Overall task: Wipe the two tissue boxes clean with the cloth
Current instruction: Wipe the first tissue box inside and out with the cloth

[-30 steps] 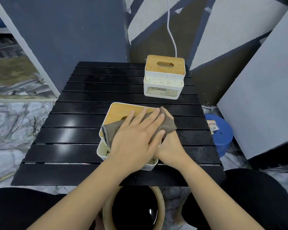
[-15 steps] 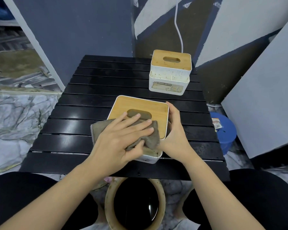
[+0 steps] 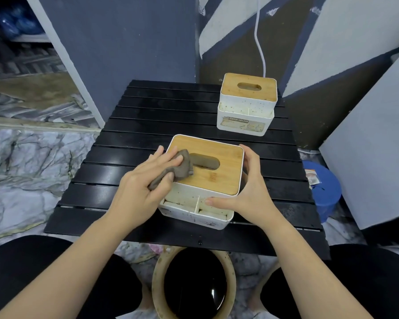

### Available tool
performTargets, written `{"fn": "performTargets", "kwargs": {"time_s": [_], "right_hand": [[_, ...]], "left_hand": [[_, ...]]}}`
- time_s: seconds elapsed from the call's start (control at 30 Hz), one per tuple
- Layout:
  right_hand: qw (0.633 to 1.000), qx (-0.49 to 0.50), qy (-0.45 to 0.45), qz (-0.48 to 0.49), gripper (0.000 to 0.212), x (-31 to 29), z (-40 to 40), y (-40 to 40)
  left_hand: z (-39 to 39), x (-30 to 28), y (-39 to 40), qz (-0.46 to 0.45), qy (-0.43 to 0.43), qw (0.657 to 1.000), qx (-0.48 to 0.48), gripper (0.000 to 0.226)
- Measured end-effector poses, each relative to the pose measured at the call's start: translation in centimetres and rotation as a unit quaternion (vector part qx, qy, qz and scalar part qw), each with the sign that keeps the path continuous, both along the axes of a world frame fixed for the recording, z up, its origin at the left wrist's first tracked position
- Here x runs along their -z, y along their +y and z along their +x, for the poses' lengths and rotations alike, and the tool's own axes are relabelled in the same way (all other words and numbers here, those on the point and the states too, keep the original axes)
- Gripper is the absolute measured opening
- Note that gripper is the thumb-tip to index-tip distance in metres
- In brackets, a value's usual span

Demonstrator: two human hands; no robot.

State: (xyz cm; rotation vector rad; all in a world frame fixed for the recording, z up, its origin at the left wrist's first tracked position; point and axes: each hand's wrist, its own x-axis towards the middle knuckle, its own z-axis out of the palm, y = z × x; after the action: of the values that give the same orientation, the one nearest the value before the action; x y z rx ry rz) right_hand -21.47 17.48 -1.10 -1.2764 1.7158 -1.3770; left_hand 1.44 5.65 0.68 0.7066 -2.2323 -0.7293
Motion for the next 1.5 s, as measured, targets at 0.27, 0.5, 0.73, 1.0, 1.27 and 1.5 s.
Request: {"fn": "performTargets", "kwargs": {"time_s": [0.27,0.5,0.73,1.0,1.27,1.5], "right_hand": [[1.000,-0.002,-0.011,0.014,0.129,0.0,0.0,0.0],[0.995,-0.053,-0.042,0.077,0.114,-2.3,-1.2,0.1],[0.957,-0.040,0.233,0.169,0.053,-7.2,-1.7,-5.7],[0.916,-0.031,0.371,0.148,0.050,-8.6,-0.1,-7.0],[0.963,0.152,0.224,-0.013,0.045,-6.7,1.5,-2.9],[0.961,0.244,0.001,-0.127,0.037,-2.5,3.7,0.0]], "left_hand": [[-4.3,-2.8,-2.4,0.176,-0.047,0.983,-0.017,0.042],[-5.0,-2.7,-2.1,0.226,0.002,0.973,-0.055,0.044],[-5.4,-2.2,-1.7,0.267,0.083,0.956,-0.086,0.043],[-4.9,-2.8,-1.2,0.286,0.167,0.935,-0.128,0.037],[-6.4,-7.7,-2.1,0.054,0.056,0.997,-0.021,0.043],[-8.5,-9.5,-0.1,-0.144,-0.093,0.981,0.093,0.050]]}}
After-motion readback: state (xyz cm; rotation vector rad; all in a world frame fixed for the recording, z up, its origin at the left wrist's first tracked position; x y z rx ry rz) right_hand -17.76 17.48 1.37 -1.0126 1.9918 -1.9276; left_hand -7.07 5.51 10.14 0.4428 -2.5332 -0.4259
